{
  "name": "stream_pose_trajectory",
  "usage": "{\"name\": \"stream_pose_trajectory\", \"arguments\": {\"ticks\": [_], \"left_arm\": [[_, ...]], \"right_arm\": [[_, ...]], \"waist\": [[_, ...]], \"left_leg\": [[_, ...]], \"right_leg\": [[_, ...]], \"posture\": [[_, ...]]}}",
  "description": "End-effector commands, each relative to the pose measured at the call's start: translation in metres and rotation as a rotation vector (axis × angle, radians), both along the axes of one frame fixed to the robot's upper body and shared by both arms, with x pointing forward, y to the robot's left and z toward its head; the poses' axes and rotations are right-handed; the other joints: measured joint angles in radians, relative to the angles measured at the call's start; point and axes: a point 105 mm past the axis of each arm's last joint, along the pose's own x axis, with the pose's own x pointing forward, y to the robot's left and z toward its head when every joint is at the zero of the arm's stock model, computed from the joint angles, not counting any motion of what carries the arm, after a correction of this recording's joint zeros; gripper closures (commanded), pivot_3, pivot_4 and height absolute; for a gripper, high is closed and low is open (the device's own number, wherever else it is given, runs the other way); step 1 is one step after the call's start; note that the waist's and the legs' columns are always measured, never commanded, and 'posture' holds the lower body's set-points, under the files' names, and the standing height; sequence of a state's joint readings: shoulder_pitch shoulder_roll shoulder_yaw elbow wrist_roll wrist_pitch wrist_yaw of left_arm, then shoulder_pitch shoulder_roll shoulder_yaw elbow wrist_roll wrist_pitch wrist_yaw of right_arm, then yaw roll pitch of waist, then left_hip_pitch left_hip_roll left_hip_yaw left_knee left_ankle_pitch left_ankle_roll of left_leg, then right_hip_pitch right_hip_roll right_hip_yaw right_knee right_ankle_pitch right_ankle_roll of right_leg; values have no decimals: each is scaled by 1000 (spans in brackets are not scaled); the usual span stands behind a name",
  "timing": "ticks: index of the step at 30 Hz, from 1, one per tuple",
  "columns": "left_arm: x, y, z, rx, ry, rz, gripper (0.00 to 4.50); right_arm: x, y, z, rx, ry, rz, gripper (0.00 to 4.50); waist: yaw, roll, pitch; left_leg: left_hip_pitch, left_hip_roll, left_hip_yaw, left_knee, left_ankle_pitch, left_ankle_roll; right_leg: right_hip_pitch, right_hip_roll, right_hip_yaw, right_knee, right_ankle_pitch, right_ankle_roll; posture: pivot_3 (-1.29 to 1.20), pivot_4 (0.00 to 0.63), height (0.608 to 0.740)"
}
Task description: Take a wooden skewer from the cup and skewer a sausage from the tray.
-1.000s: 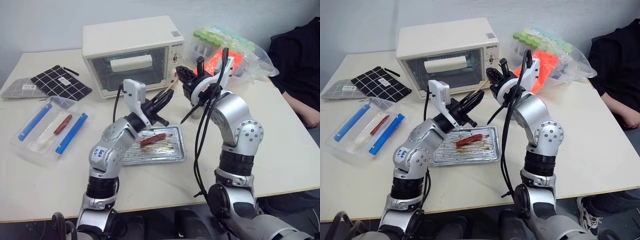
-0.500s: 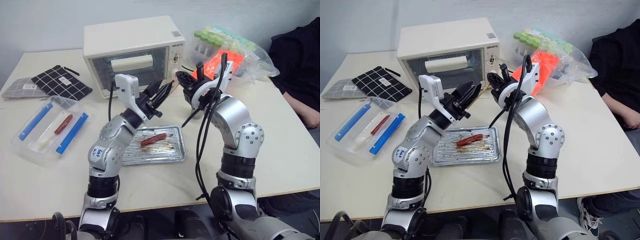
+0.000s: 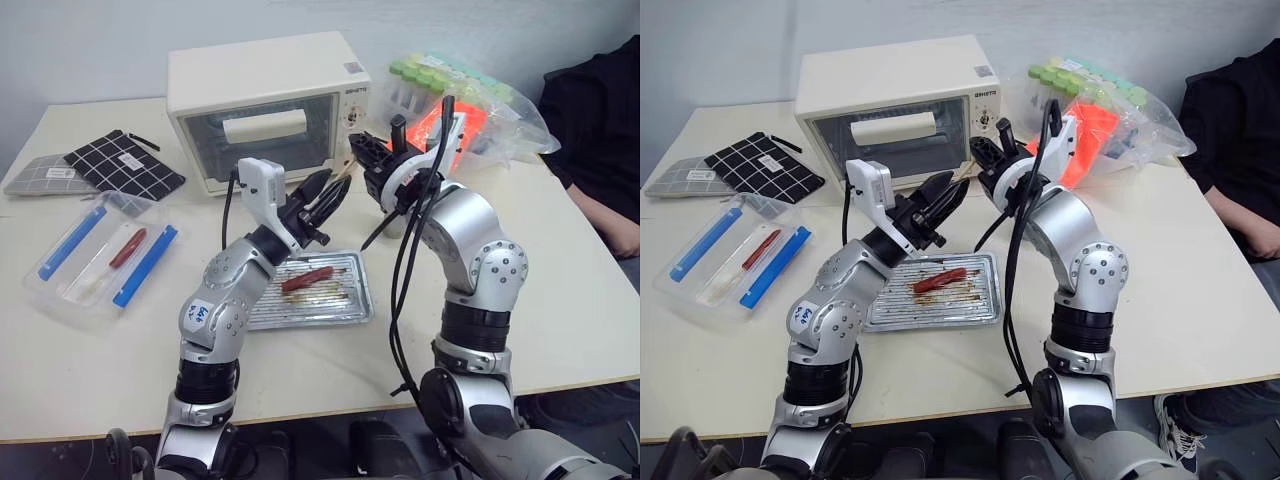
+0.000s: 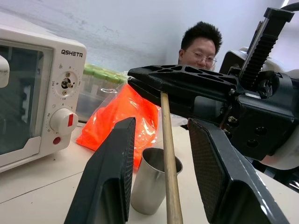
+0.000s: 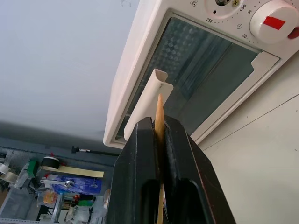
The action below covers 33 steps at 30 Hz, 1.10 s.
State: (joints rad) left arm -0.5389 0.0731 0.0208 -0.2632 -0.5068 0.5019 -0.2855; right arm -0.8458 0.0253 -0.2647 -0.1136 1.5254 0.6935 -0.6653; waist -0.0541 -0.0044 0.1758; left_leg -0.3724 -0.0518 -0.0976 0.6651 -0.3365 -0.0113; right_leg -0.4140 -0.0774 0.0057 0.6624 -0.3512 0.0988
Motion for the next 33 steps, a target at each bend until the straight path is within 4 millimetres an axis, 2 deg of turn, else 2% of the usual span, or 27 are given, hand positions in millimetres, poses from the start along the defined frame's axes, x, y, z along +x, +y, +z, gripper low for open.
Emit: {"name": "stream_pose_trajectory", "arguments": {"ticks": [1, 3, 7, 14, 15, 17, 24, 26, 28, 32, 33], "left_arm": [[-6, -2, 13, -15, -59, -4, 2806], [-5, 0, 15, -21, -60, 4, 3079], [-6, -1, 15, -3, -66, 2, 3966], [-10, -1, 15, -24, -66, -3, 3966], [-10, -1, 15, -27, -67, -1, 4313], [-9, 0, 16, -30, -68, 0, 4475], [-3, 1, 15, -12, -62, 18, 4475], [0, 4, 14, 4, -58, 38, 4500], [3, 7, 16, 4, -62, 47, 4500], [6, 11, 17, 21, -73, 49, 4500], [6, 13, 17, 34, -77, 48, 4500]], "right_arm": [[-9, 5, 15, 36, -61, 32, 4500], [-8, 5, 15, 42, -56, 33, 4500], [-8, 5, 13, 46, -42, 32, 4500], [-10, 5, 11, 49, -29, 41, 4500], [-11, 5, 11, 49, -28, 42, 4500], [-11, 4, 11, 48, -30, 42, 4500], [-11, 3, 11, 75, -18, 40, 4500], [-12, 3, 12, 99, -13, 43, 3962], [-12, 2, 14, 116, -16, 44, 3720], [-12, -3, 17, 98, -42, 38, 2623], [-11, -5, 17, 64, -58, 37, 2623]], "waist": [[0, 0, 0], [0, 0, 0], [0, 0, 0], [0, 0, 0], [0, 0, 0], [0, 0, 0], [0, 0, 0], [0, 0, 0], [0, 0, 0], [0, 0, 0], [1, 0, 0]], "left_leg": [[0, 0, 0, 0, 0, 0], [0, 0, 0, 0, 0, 0], [0, 0, 0, 0, 0, 0], [0, 0, 0, 0, 0, 0], [0, 0, 0, 0, 0, 0], [0, 0, 0, 0, 0, 0], [0, 0, 0, 0, 0, 0], [0, 0, 0, 0, 0, 0], [0, 0, 0, 0, 0, 0], [0, 0, 0, 0, 0, 0], [0, 0, 0, 0, 0, 0]], "right_leg": [[0, 0, 0, 0, 0, 0], [0, 0, 0, 0, 0, 0], [0, 0, 0, 0, 0, 0], [0, 0, 0, 0, 0, 0], [0, 0, 0, 0, 0, 0], [0, 0, 0, 0, 0, 0], [0, 0, 0, 0, 0, 0], [0, 0, 0, 0, 0, 0], [0, 0, 0, 0, 0, 0], [0, 0, 0, 0, 0, 0], [0, 0, 0, 0, 0, 0]], "posture": [[0, 150, 740], [0, 150, 740], [0, 150, 740], [0, 150, 740], [0, 150, 740], [0, 150, 740], [0, 150, 740], [0, 150, 740], [0, 150, 740], [0, 150, 740], [0, 150, 740]]}}
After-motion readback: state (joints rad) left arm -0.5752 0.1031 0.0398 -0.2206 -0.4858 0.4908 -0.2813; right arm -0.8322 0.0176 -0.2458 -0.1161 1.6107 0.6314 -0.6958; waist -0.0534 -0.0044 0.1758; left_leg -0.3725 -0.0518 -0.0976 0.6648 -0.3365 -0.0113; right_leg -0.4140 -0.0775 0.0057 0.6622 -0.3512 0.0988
